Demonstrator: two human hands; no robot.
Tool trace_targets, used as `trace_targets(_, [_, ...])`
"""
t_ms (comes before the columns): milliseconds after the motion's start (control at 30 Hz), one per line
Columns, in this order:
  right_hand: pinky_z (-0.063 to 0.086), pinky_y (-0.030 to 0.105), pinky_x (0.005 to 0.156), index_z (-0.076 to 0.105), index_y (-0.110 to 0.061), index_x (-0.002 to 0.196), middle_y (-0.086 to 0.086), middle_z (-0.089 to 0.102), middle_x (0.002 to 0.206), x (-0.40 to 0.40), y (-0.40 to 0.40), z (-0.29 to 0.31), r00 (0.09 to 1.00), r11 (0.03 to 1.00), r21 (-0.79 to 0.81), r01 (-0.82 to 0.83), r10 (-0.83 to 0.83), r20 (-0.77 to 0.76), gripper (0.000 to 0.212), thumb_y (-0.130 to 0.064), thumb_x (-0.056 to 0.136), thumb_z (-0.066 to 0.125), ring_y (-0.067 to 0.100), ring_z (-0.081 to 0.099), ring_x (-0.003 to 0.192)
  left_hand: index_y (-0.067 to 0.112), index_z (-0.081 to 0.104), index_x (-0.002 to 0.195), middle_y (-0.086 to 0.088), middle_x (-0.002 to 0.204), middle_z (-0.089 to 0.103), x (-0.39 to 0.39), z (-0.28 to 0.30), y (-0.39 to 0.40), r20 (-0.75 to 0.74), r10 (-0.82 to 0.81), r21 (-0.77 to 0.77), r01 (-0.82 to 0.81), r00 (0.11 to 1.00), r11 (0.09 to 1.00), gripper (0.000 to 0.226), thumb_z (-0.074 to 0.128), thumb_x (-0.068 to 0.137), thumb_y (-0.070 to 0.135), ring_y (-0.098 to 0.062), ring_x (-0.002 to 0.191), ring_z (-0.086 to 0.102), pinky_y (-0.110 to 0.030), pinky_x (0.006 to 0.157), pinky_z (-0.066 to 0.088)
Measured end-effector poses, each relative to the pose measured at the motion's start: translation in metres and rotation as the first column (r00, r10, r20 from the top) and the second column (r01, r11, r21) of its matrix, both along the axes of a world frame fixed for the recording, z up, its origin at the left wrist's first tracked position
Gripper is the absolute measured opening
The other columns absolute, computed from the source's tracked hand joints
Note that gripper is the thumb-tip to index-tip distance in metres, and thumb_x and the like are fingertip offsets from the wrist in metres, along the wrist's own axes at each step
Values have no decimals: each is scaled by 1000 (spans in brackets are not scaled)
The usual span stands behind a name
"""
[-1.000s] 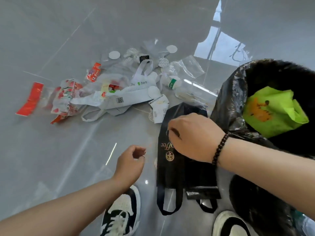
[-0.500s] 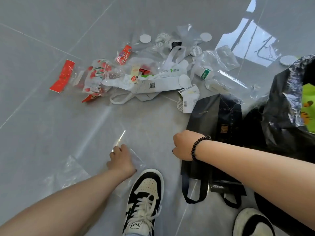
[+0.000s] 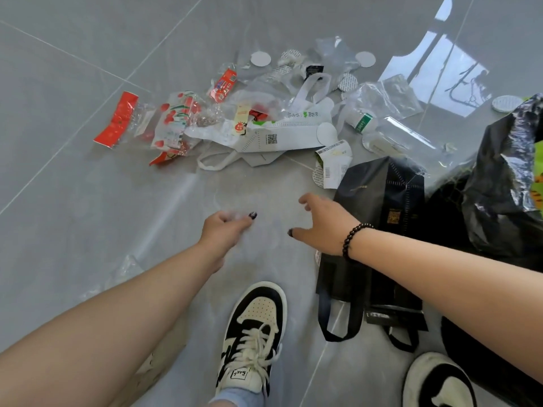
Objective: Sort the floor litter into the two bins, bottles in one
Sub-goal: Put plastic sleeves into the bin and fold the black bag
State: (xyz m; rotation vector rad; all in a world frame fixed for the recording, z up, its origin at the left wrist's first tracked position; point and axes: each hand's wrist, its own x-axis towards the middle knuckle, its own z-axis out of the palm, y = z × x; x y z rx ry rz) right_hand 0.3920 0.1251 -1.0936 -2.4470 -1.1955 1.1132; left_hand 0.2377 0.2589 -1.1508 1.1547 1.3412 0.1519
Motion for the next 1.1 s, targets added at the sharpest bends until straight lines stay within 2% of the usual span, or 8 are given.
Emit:
trace_targets(100, [44,28,97,37,-20,139,-2,50,132,8,-4,8,977,987,63,146,-134,-163,80,-46,74,76,16,51,118,13,62,102,-7,97,71,20,18,-19,193,129,-264,-75,973,962,25,75,80,12,-17,82,67,-33,72,53])
trace_targets(167, [52,27,86,53,-19,126,-2,64,112,17,-9,15,949,979,57,197,-176,-261,61,-38,74,78,13,62,98,13,63,99,-3,88,73,31,27,-33,259,150,-337,-56,954,940,19,72,83,10,-13,77,69,-31,66,54])
trace_targets(333, [57,30,75,69,-18,96,6,70,87,30,-24,16,901,905,168,392,-341,-268,13,-19,83,71,17,65,77,10,59,113,-6,105,70,39,15,-41,165,-173,-187,204,971,961,35,74,83,20,-14,90,68,-26,70,50])
trace_targets(400, [58,35,78,67,-17,92,5,69,90,28,-34,3,703,725,104,680,-606,-373,7,-16,85,68,18,67,83,15,55,115,-6,107,67,40,5,-39,16,-308,-148,307,951,940,33,70,86,16,-15,91,66,-25,70,49])
trace_targets(500, [58,48,80,63,-17,83,11,69,96,32,-56,-13,375,439,-71,896,-832,-408,7,-12,87,64,27,67,87,13,53,121,-8,106,65,61,-6,-27,-66,-244,-168,230,968,959,35,64,87,10,-15,89,64,-24,68,50])
trace_targets(733, [56,50,83,63,-17,88,9,67,93,32,-89,-5,347,449,-214,868,-855,-386,6,-13,90,58,29,66,89,11,56,115,-7,103,61,147,-10,-13,-75,-318,-3,318,945,948,29,64,87,9,-16,90,59,-27,71,49])
trace_targets(933, [57,48,80,64,-15,89,9,66,94,39,-101,0,271,425,-292,857,-853,-446,7,-11,90,59,27,66,90,4,60,116,-12,112,64,202,-10,-28,-368,-542,182,630,756,755,30,63,88,17,-29,102,62,-34,82,51])
trace_targets(1100, [47,31,60,63,-15,80,7,65,83,53,-93,2,260,437,-235,868,-804,-534,9,-11,88,62,25,62,81,2,65,113,-17,116,66,216,-20,-39,-470,-494,186,629,732,755,28,55,91,16,-34,107,62,-36,86,50])
